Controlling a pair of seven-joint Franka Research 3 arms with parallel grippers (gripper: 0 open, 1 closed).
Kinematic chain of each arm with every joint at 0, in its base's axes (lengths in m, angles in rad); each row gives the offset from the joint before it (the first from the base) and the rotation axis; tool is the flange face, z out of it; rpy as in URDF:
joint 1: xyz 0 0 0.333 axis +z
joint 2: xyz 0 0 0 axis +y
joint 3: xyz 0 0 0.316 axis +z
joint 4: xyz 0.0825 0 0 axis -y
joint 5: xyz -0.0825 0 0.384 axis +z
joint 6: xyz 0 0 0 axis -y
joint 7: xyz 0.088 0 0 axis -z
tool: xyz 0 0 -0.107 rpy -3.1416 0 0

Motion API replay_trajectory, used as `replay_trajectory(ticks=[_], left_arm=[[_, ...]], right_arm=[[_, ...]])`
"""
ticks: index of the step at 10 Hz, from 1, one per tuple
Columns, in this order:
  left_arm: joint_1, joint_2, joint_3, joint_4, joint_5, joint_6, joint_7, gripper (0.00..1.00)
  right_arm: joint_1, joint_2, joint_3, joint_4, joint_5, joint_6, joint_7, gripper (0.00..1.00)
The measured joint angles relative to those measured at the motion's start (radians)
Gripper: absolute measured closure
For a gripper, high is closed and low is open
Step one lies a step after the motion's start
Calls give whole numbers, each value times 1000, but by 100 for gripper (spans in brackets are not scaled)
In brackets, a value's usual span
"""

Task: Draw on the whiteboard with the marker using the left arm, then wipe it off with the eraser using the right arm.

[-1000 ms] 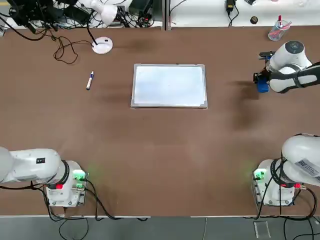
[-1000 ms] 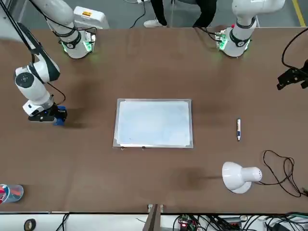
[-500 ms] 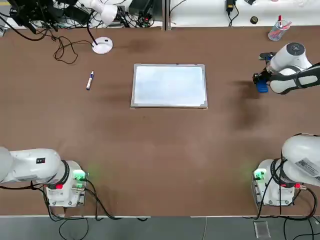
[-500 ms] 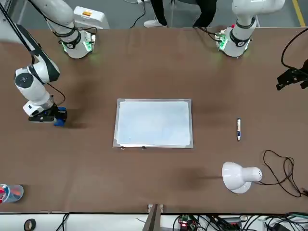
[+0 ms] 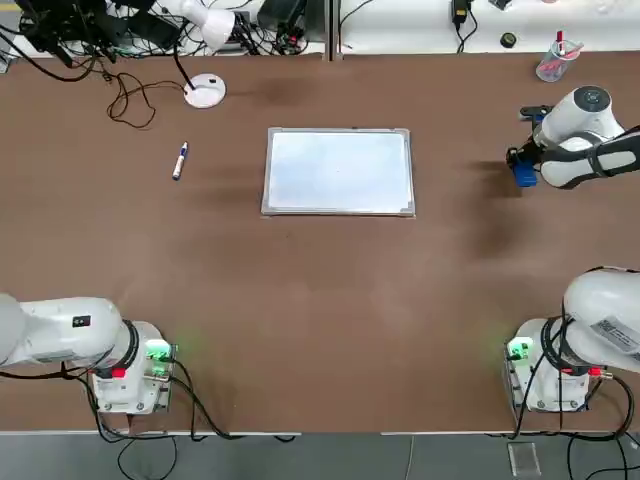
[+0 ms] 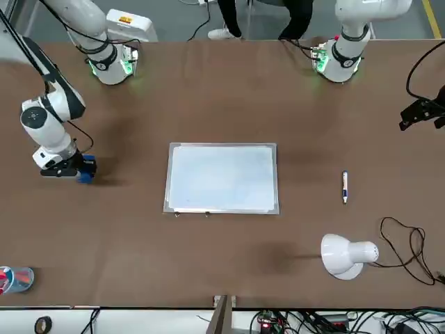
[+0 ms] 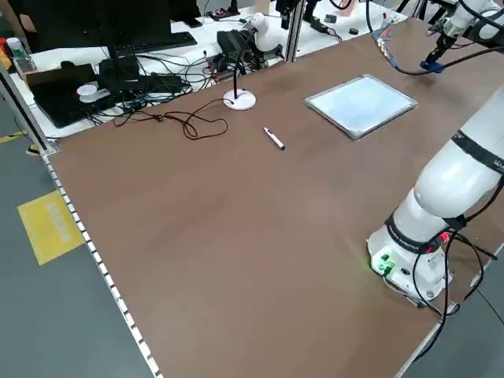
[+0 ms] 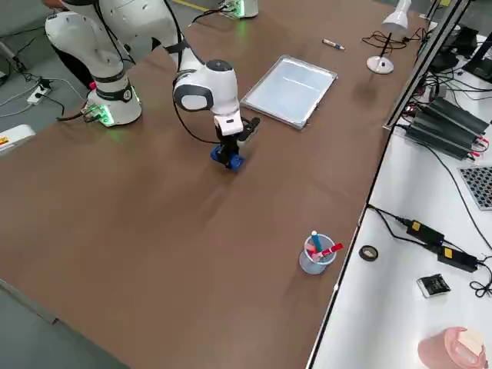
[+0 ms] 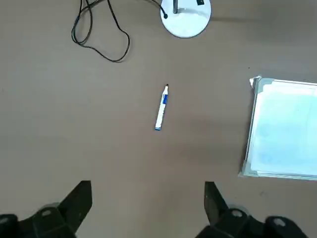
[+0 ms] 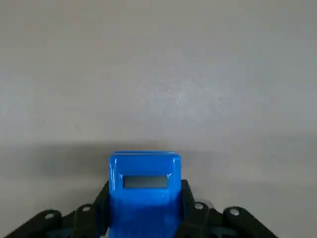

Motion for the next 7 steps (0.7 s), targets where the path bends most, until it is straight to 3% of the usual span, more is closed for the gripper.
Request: replay_trajectory(ticks=[1, 5, 7], left_arm=[[0, 0, 0, 0, 0, 0, 0, 0], [0, 0, 0, 0, 0, 1, 0, 0], [0, 0, 0, 0, 0, 3, 0, 0]], right_arm=[[0, 0, 0, 1, 0, 0, 2, 43], [0, 0, 0, 3, 0, 0, 5, 10], [0, 0, 0, 3, 0, 0, 5, 1]])
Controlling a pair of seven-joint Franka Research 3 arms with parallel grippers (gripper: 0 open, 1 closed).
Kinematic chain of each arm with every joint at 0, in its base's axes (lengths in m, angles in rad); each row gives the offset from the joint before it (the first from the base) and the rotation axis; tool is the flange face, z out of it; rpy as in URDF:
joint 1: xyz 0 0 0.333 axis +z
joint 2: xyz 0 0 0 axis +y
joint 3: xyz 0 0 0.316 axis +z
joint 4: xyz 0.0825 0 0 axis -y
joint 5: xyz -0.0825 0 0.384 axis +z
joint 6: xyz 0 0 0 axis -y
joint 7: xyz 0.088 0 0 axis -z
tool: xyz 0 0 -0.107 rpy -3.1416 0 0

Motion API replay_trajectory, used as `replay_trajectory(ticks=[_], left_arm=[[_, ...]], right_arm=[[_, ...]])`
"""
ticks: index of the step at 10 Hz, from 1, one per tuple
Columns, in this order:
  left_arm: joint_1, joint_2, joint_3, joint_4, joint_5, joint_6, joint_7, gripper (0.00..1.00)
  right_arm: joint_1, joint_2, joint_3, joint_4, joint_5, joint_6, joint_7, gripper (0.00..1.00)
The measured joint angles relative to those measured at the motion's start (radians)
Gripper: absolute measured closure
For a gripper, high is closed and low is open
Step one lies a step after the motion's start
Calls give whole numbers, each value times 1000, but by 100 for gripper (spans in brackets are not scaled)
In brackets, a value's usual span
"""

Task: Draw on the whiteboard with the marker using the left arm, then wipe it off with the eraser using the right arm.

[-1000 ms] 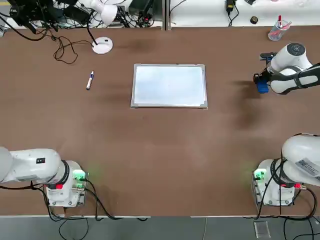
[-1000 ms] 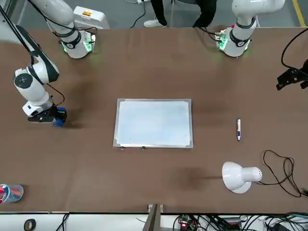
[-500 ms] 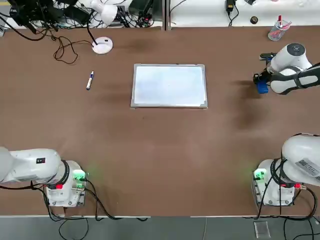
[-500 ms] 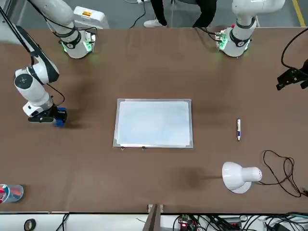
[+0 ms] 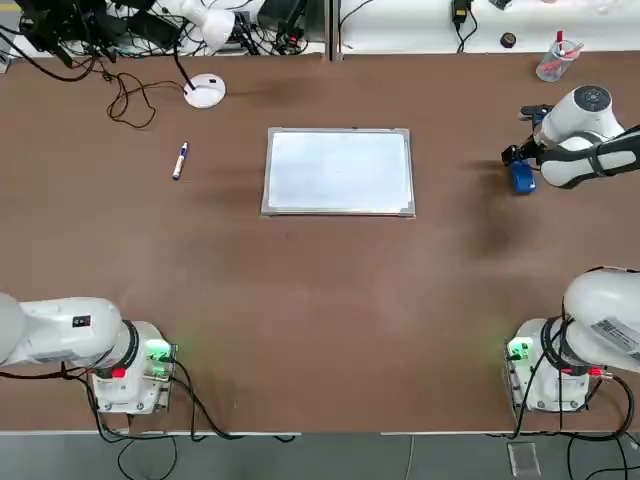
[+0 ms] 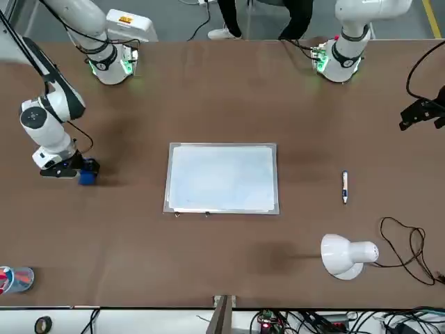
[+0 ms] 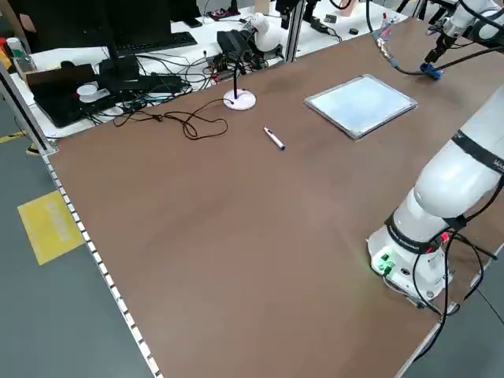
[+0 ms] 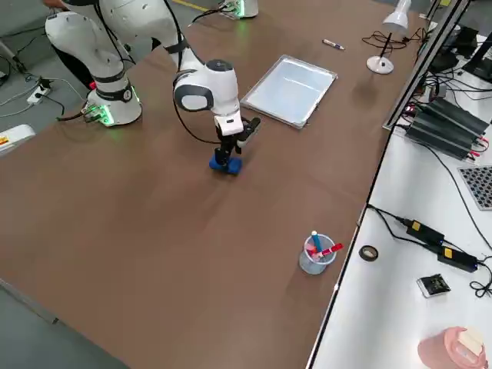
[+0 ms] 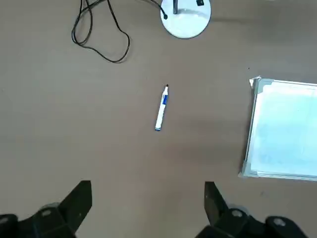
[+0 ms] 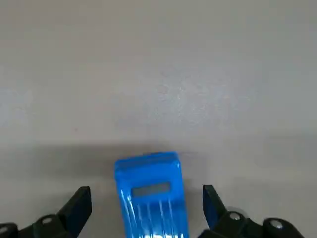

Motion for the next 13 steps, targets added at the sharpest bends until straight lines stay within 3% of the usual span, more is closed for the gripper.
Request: replay_trajectory(ticks=[4, 6, 9, 13], left_arm=[[0, 0, 0, 1, 0, 2, 0, 0], [0, 0, 0, 2, 0, 2, 0, 0], [0, 0, 0, 2, 0, 2, 0, 0], [1, 1, 0, 1, 0, 2, 0, 0]], right_arm=[[1, 0, 8, 21, -2, -23, 36, 0], [11, -1, 43, 93, -1, -148, 73, 0], [70, -4, 147, 299, 79, -414, 161, 0], [169, -23, 181, 596, 261, -737, 75, 0]])
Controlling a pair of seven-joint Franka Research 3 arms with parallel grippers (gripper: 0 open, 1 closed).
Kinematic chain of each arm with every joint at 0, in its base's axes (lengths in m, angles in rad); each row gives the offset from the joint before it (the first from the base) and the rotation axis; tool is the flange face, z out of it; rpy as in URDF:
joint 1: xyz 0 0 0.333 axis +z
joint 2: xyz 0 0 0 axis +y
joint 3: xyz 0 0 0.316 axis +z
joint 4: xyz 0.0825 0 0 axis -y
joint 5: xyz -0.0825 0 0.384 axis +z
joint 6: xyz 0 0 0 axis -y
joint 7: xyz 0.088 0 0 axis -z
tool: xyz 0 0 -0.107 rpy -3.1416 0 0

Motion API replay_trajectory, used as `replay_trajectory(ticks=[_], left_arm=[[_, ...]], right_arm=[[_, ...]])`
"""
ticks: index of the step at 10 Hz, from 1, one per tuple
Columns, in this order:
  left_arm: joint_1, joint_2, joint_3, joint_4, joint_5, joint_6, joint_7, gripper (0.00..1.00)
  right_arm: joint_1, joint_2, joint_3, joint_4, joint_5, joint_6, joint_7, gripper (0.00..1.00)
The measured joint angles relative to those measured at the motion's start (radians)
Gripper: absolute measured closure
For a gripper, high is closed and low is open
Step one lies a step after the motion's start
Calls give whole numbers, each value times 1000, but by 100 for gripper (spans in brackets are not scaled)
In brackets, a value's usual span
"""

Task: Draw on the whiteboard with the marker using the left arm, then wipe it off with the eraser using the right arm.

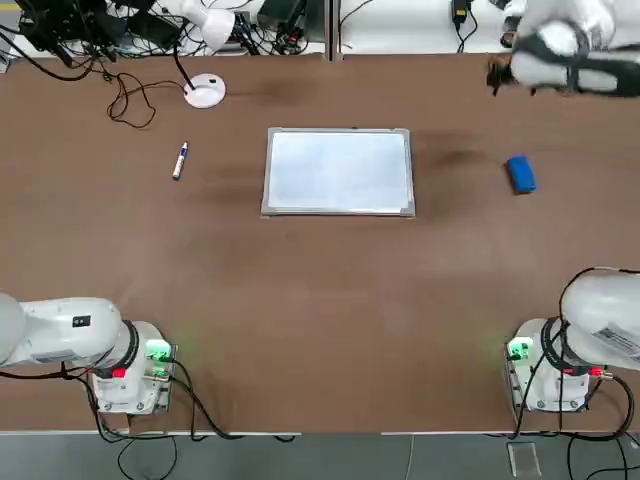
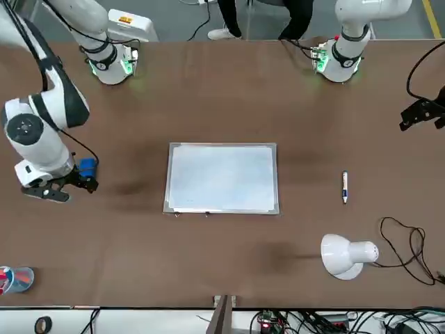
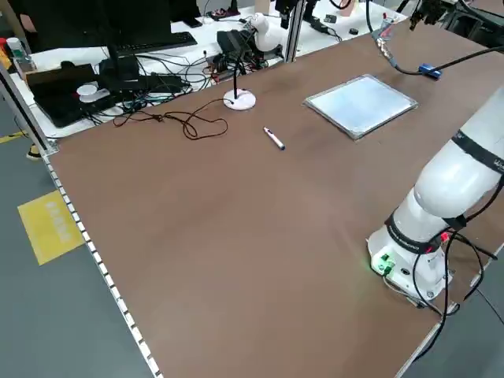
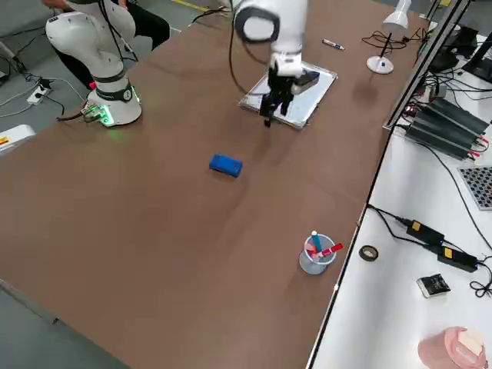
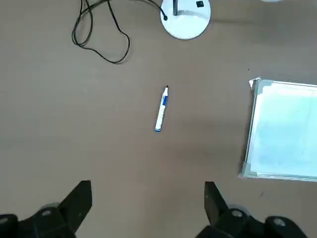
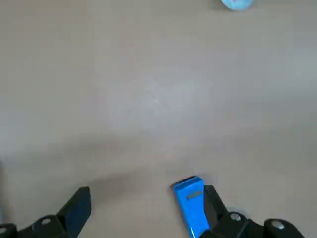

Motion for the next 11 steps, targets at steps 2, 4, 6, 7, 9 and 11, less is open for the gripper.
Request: replay_trajectory(ticks=[2, 4, 6, 7, 9, 11], left_arm=[[1, 0, 0, 0, 0, 0, 1, 0], [2, 1, 0, 0, 0, 0, 1, 0], [2, 1, 0, 0, 0, 0, 1, 0], [2, 1, 0, 0, 0, 0, 1, 0], [2, 1, 0, 0, 0, 0, 1, 0], [2, 1, 0, 0, 0, 0, 1, 0]], right_arm=[[-3, -1, -5, 108, 47, -83, -97, 0], [-19, 1, -12, 173, 60, -121, -165, 0], [-14, 4, -43, 207, 79, -147, -208, 0], [37, 3, -113, 231, 118, -171, -232, 0], [224, -4, -345, 303, 243, -248, -297, 0], [360, -40, -511, 359, 330, -330, -332, 0]])
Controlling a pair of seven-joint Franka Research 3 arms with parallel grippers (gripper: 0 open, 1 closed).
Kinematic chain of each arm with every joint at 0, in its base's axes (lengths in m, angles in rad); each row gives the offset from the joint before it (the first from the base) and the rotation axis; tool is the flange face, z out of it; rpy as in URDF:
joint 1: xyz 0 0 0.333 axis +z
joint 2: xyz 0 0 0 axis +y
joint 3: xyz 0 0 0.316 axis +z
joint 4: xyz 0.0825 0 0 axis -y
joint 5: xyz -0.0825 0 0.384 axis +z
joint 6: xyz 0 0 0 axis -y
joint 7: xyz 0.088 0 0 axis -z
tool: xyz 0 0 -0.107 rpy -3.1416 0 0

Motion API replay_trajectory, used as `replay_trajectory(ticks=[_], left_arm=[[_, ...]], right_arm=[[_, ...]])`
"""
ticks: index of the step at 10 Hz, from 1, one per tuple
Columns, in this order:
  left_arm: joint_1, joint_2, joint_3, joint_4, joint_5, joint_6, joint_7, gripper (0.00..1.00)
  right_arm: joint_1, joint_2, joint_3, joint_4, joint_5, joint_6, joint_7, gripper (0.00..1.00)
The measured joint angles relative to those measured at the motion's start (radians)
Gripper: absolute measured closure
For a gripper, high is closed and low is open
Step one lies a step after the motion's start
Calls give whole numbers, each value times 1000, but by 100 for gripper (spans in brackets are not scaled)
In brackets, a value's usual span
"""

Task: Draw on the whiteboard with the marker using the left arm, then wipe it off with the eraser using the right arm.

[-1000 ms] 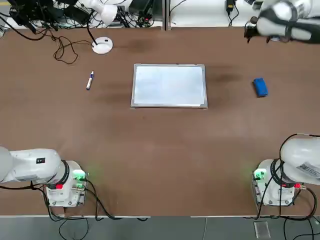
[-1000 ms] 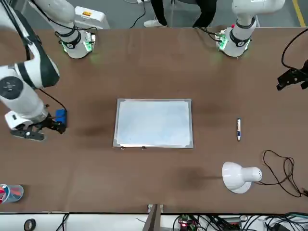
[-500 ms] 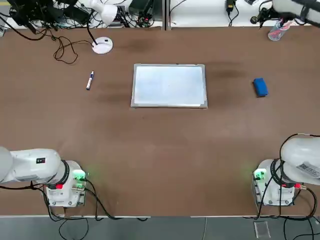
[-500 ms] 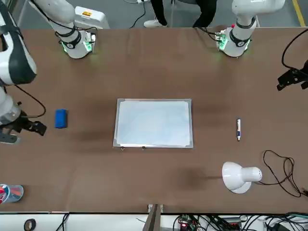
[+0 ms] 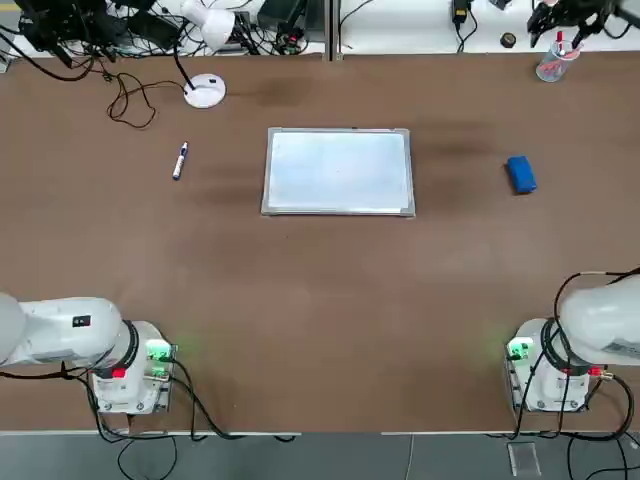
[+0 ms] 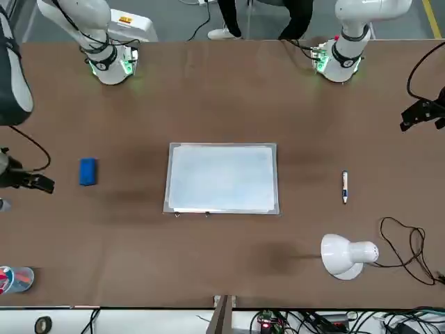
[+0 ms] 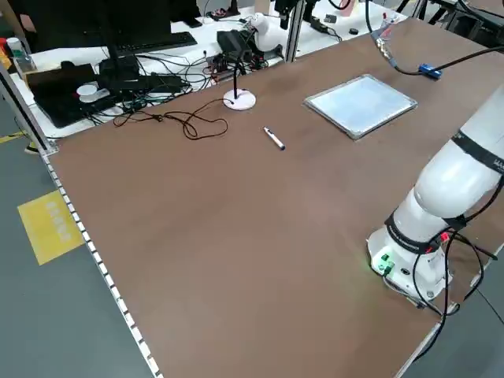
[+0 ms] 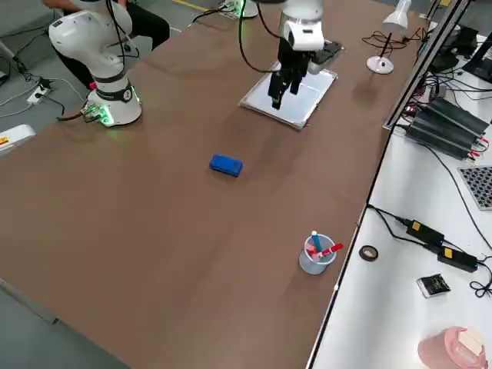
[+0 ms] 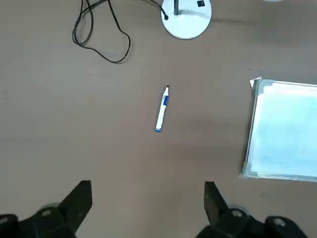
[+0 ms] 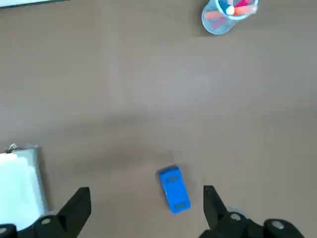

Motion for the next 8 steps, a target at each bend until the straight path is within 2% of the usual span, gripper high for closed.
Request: replay_trajectory(ticks=[4, 6, 8], left_arm=[[0, 0, 0, 0, 0, 0, 0, 0], [0, 0, 0, 1, 0, 0, 0, 0], [0, 0, 0, 1, 0, 0, 0, 0]], right_arm=[[129, -145, -163, 22, 86, -151, -13, 0], [164, -212, -190, 22, 100, -226, -13, 0], [182, -253, -206, 22, 102, -254, -18, 0]])
